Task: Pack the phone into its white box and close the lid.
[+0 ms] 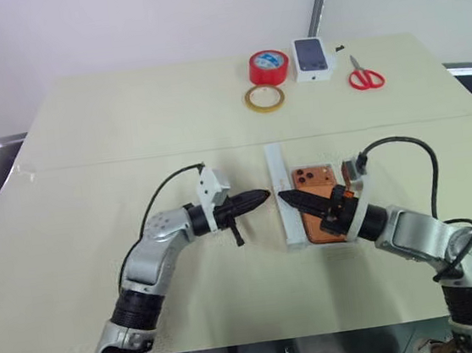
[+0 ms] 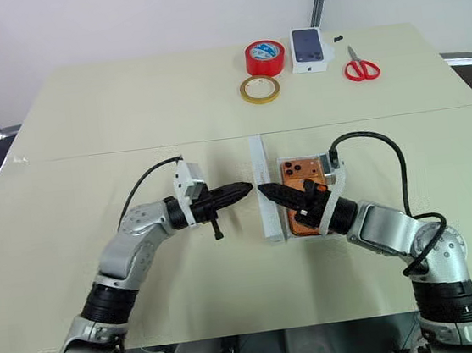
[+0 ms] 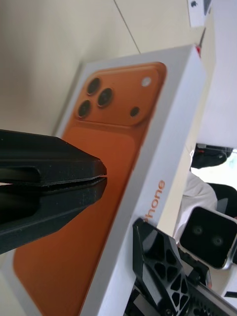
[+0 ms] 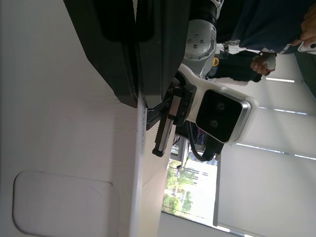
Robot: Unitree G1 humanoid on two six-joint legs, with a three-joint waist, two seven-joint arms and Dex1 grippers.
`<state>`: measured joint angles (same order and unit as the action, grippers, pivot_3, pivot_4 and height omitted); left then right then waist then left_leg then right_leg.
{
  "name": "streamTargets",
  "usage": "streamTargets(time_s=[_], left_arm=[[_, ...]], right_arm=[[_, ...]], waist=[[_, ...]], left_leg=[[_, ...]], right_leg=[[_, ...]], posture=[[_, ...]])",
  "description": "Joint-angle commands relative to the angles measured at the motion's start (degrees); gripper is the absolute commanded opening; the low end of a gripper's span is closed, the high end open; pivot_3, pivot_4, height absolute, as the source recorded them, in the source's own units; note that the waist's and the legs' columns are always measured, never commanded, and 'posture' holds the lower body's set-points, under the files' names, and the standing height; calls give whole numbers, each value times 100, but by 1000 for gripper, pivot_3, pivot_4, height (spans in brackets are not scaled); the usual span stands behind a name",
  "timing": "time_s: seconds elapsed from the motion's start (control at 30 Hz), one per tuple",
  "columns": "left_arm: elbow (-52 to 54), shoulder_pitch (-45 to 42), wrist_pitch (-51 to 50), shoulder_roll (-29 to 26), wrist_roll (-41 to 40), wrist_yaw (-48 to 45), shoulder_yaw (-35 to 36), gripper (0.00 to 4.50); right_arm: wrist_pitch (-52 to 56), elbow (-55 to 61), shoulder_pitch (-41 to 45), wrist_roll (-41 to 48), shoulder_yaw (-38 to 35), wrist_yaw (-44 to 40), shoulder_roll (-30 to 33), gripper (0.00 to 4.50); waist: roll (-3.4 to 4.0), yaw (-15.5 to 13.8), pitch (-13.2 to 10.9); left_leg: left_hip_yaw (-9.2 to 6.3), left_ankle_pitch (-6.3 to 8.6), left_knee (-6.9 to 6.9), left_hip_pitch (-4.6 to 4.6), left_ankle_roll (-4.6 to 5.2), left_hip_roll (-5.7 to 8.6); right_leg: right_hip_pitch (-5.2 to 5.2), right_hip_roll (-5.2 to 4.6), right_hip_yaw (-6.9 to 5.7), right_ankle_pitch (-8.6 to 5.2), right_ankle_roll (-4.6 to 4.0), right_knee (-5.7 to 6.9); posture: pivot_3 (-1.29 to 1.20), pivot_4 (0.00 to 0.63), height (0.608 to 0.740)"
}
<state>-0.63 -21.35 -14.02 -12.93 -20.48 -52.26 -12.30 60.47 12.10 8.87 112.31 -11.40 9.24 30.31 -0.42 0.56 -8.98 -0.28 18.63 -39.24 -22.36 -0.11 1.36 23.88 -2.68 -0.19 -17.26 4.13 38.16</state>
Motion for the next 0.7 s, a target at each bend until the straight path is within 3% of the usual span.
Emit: streamTargets(time_s=[0.03, 0.13, 0.23, 0.37, 0.47, 0.7], left_arm=[[-176, -159, 237, 152, 85, 17, -60, 0], [-474, -312, 353, 339, 150, 18, -83, 0], [-828, -494, 542, 516, 264, -27, -144, 0], [-1381, -813, 790, 874, 363, -82, -204, 0], [-1815, -1059, 915, 1210, 406, -101, -258, 0], [-2256, -1297, 1112, 1667, 543, -236, -386, 0]], right_arm=[[193, -263, 163, 69, -274, -128, 83, 605], [301, -446, 321, 69, -430, -185, 275, 1944], [367, -576, 430, 69, -637, -377, 904, 3380], [333, -805, 520, -540, -1087, -1152, 1750, 3380], [-76, -882, 594, -1869, -1258, -1996, 2190, 3380], [-2730, -392, 190, -6357, 52, -3050, 2431, 3380]], waist=[[0, -1, 0], [0, 0, 0], [0, -7, 0], [-2, -96, -1], [-2, -131, -1], [-4, -123, -2]], left_leg=[[0, 0, 0, 0, 0, 0], [0, 0, -1, 1, 1, 0], [1, 0, -2, 0, 1, 1], [1, 2, -3, -1, 6, 2], [4, 4, -4, 1, 9, 3], [5, 6, -4, 2, 12, 1]], right_leg=[[-1, 0, 0, 1, 1, -1], [-1, 0, 0, 1, 2, -1], [-1, 0, 0, 2, 3, -2], [-6, 1, -2, 3, 6, -9], [-9, 2, -2, 4, 7, -11], [-7, 8, -2, 5, 10, -12]], posture=[[0, 150, 740], [0, 150, 740], [0, 150, 740], [0, 150, 740], [0, 150, 740], [0, 150, 740]])
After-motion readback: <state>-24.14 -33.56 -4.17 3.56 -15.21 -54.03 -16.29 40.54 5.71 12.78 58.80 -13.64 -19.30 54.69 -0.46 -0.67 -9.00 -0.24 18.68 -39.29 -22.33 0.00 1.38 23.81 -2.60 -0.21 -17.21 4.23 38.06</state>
